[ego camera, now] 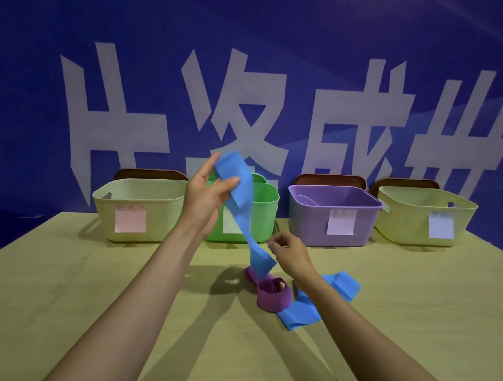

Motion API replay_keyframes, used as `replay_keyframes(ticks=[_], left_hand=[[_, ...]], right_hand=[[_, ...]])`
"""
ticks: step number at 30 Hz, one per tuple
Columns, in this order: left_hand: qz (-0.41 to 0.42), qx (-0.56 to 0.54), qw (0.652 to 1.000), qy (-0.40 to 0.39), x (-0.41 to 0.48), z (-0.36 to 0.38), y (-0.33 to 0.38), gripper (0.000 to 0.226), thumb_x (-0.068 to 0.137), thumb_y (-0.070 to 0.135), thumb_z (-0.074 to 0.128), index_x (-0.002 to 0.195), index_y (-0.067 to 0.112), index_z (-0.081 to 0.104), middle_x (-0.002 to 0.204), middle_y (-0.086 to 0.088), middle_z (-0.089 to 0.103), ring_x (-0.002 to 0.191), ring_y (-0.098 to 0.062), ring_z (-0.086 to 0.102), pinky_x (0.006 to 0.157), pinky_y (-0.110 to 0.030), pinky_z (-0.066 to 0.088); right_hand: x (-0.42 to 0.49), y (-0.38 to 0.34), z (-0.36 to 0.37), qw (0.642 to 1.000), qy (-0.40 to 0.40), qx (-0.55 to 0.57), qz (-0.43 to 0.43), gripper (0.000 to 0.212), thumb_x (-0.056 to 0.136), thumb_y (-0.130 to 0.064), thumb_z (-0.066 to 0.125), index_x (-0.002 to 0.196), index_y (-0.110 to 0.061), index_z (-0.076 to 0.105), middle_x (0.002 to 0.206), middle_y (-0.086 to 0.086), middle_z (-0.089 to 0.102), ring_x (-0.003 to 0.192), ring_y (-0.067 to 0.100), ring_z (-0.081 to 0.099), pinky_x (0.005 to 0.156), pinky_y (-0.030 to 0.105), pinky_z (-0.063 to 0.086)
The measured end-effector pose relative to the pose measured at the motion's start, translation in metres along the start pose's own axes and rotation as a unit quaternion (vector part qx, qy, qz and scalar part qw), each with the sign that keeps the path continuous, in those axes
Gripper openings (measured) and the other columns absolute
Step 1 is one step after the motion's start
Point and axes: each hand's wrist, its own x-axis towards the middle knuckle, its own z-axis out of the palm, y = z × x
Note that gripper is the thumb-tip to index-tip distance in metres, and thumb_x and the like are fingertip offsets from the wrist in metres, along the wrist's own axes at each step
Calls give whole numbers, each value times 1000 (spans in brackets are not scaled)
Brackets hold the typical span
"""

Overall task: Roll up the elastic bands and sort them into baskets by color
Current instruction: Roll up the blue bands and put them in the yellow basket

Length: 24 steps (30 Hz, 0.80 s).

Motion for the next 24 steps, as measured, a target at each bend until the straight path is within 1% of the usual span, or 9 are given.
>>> replay_keyframes(ticks=[2,4,6,11,14,17,19,21,24], left_hand=[[-11,0,999,48,6,-10,1,52,83,-13,58,132,2,48,110,-9,64,80,-10,65,69,-18,55],[-31,-1,997,75,7,-18,-3,48,84,-14,56,130,-1,48,95,-6,63,72,-6,66,65,-15,54],[-47,-2,996,78,6,-21,-9,48,84,-14,56,129,0,49,90,-4,61,70,-6,65,64,-15,54],[-51,-17,995,84,6,-14,-19,46,82,-16,59,124,1,50,101,-9,61,79,-13,64,60,-16,54],[-41,-14,995,88,6,-11,-18,38,81,-15,61,113,4,52,99,-8,62,80,-14,64,61,-17,54],[-23,-14,993,118,8,-22,-10,30,81,-14,61,101,7,53,94,-7,61,78,-13,63,63,-17,55],[-20,-37,987,155,11,-38,-4,27,82,-15,59,98,6,53,90,-8,61,77,-14,62,63,-16,55],[-29,-64,980,185,15,-59,-1,25,83,-16,56,94,5,54,89,-9,61,74,-13,63,62,-17,55],[-55,-85,974,204,18,-80,-7,40,82,-18,56,118,-3,52,99,-12,62,78,-14,65,64,-20,54]], right_hand=[[3,-2,-5,992,-19,125,32,11,93,-9,54,84,-13,59,85,4,64,83,19,56,68,22,43],[4,-5,-13,976,-78,200,31,9,94,-12,54,86,-14,58,92,4,67,91,19,60,81,28,46],[-1,-7,-15,975,-155,158,-16,9,93,-19,59,99,-13,61,101,2,67,96,13,61,86,27,47],[-15,-10,34,962,-267,37,-43,54,74,-37,79,117,-14,54,110,1,64,101,14,62,87,27,51],[-9,0,60,974,-208,-84,-42,38,79,-36,72,106,-14,57,103,1,63,92,18,60,74,30,50],[-2,2,59,990,-139,-2,-22,10,88,-15,57,91,-9,63,88,7,64,80,19,58,72,35,49],[3,-6,42,994,-89,60,-18,13,91,-5,49,83,-11,59,73,2,55,68,12,46,56,20,37],[8,-13,21,993,-41,110,-12,16,93,-2,48,82,-6,59,67,3,50,63,10,41,52,20,31],[12,-25,-6,991,-6,132,-31,24,95,-5,48,73,-6,60,66,1,54,56,1,48,50,17,35]])
